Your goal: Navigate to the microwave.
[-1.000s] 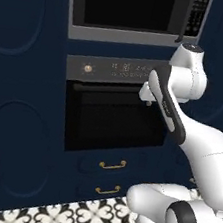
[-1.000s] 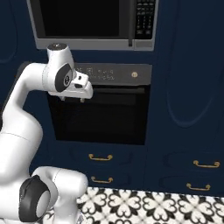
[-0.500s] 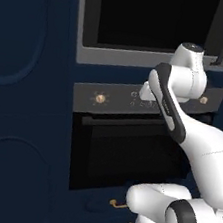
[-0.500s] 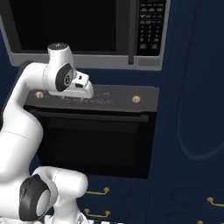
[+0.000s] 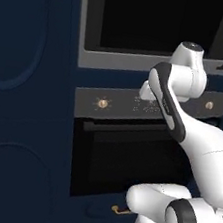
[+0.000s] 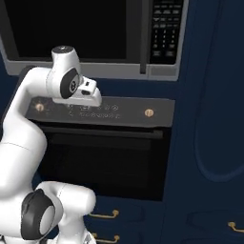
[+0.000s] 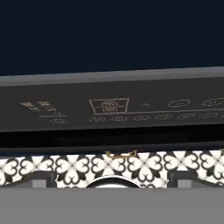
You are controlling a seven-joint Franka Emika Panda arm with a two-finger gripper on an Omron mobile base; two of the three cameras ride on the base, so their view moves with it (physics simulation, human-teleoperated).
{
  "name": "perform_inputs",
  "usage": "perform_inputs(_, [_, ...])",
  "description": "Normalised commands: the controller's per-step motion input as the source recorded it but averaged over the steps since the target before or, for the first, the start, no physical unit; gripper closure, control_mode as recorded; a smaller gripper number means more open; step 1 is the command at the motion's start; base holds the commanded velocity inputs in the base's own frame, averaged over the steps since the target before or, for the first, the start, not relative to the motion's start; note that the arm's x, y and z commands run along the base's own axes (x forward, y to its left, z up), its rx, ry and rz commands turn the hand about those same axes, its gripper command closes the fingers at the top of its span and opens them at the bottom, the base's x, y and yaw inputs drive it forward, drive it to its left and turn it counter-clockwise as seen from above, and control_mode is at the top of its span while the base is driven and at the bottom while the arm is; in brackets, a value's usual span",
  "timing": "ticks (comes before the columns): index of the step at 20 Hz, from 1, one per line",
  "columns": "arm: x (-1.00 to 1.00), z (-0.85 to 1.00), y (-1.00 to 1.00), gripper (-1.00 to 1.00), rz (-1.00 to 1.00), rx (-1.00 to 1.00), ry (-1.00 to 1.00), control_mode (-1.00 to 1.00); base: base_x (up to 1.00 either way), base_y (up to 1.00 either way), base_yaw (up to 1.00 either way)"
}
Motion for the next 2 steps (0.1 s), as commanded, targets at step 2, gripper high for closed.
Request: perform_inputs(2, [0.0, 0.0, 0.0, -1.0, 0.0, 0.0, 0.0, 1.0, 0.39, 0.0, 0.0])
